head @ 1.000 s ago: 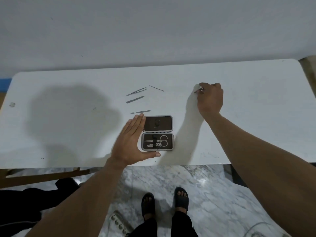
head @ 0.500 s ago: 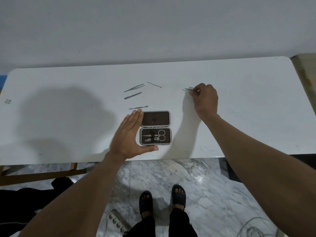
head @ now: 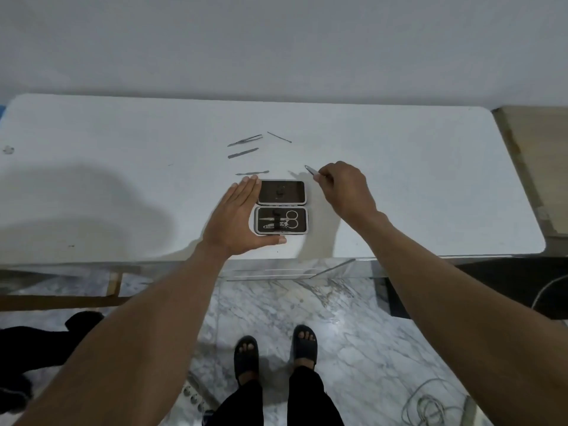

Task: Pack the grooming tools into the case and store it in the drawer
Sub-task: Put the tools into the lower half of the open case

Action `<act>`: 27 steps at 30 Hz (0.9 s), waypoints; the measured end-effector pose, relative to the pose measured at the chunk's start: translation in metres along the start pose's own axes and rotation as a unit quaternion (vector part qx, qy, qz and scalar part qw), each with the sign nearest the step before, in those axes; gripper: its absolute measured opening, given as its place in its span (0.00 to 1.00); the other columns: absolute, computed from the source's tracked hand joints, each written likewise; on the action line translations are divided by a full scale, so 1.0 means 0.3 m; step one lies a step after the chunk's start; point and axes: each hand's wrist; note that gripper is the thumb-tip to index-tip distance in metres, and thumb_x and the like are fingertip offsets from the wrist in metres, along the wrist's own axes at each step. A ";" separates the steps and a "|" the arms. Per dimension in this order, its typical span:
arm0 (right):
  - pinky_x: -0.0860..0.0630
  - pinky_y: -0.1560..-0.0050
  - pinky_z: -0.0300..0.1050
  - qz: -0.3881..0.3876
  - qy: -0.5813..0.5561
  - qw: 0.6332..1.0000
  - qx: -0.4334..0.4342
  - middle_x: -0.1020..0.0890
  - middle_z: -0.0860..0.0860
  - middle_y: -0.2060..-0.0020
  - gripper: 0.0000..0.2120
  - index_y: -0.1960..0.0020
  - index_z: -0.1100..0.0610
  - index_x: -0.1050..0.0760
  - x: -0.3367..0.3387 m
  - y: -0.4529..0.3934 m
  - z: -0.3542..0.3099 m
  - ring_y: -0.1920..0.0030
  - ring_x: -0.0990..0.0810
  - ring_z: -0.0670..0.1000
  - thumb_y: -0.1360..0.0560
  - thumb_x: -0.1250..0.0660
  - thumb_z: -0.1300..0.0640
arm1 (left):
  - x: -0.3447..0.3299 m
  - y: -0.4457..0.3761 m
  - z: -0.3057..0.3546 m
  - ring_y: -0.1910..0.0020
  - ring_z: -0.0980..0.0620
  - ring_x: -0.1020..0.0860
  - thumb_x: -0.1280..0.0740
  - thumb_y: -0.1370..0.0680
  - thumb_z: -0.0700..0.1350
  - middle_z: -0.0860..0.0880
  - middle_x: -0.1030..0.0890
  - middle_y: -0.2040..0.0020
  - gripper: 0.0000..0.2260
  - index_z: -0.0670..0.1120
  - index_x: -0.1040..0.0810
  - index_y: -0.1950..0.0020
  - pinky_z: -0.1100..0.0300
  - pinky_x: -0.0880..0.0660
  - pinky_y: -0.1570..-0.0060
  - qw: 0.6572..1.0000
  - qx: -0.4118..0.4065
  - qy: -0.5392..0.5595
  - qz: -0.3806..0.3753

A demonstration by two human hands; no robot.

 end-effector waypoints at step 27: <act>0.24 0.54 0.55 -0.055 0.039 0.997 0.023 0.19 0.59 0.53 0.10 0.45 0.60 0.19 -0.096 0.158 -0.156 0.50 0.23 0.61 0.22 0.36 0.59 | -0.016 -0.014 -0.021 0.16 0.48 0.46 0.47 0.38 0.86 0.43 0.43 0.16 0.65 0.39 0.45 0.17 0.51 0.53 0.17 1.000 -0.013 0.003 -0.009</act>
Point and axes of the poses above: each hand's wrist, its own y-axis away from the middle knuckle, its own x-axis out of the back of the hand, z = x × y
